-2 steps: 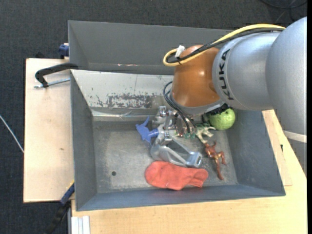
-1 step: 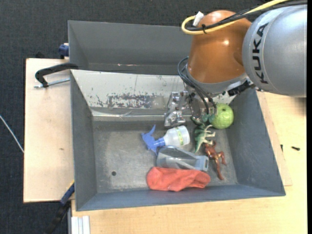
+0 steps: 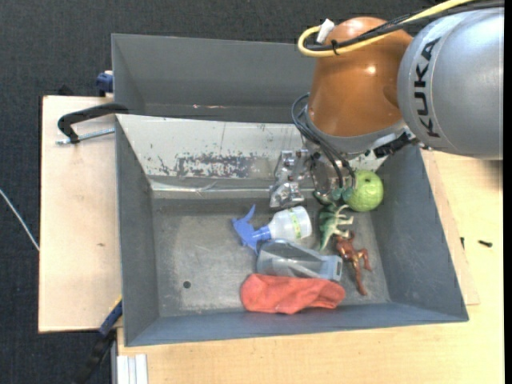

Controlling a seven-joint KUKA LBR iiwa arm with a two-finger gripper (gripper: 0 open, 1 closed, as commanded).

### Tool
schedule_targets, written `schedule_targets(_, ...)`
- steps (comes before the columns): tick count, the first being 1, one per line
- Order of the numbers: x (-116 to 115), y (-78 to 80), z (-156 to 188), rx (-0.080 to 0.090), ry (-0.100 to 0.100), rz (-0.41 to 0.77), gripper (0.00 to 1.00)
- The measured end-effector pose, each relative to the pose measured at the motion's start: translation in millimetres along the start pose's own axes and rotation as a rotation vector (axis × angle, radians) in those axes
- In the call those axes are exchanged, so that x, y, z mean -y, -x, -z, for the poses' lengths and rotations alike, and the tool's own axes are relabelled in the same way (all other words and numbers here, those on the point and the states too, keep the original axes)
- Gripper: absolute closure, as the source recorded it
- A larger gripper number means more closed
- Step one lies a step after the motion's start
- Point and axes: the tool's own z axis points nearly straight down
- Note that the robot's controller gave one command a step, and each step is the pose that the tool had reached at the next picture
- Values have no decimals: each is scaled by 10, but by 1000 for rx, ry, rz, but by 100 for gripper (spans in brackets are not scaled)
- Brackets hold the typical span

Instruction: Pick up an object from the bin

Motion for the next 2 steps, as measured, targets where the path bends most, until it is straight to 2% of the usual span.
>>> schedule_targets(1, 26, 56, -188, 4, 0, 83, 100)
schedule_targets(2, 64, 24, -527, -6, 1, 366, 100)
